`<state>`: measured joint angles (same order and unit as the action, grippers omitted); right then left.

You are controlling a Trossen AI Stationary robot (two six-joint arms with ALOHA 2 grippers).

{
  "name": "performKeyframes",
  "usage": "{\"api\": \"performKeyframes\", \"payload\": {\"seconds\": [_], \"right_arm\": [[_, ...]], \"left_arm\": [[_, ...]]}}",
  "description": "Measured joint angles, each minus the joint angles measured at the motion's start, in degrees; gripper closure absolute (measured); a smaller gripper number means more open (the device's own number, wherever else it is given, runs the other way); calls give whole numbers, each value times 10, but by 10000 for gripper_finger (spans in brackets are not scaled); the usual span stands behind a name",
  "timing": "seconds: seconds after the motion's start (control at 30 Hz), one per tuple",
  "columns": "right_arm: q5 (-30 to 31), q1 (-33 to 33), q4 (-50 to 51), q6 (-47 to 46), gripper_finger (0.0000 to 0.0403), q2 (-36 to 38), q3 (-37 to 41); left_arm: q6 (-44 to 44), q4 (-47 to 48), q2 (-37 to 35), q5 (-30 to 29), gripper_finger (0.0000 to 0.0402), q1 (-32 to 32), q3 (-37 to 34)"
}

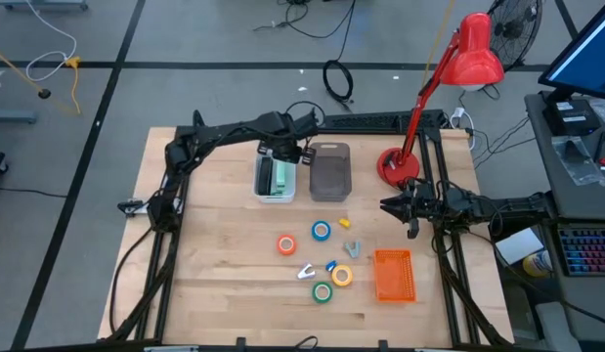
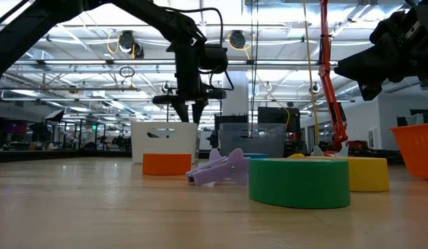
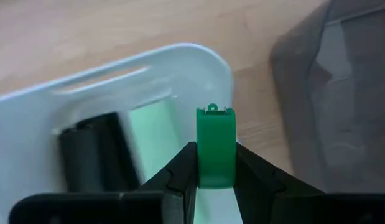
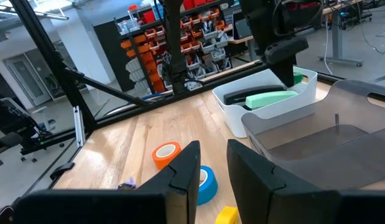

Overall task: Pick and place Stapler, Stapler remover, tape
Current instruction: Put the green stapler into the white bin

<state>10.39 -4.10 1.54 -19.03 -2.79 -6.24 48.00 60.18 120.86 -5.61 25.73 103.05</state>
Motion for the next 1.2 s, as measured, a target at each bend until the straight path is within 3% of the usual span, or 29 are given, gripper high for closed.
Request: {"api": "performKeyframes", "payload": {"seconds": [0.23, 0.47, 0.7, 0.93, 1.2], "right_arm": [[0, 0, 0, 0, 330, 0, 0], [0, 0, 0, 0, 330, 0, 0], [0, 0, 0, 0, 330, 0, 0], [0, 0, 0, -35, 330, 0, 0], [0, 0, 0, -43, 330, 0, 0]], "left_arm": [[41, -19, 1, 0, 331, -6, -31], [53, -19, 0, -3, 311, -7, -33], [66, -36, 0, -8, 331, -13, -33], [80, -31, 0, -23, 311, -15, -33], [88, -34, 0, -38, 330, -15, -33]]}}
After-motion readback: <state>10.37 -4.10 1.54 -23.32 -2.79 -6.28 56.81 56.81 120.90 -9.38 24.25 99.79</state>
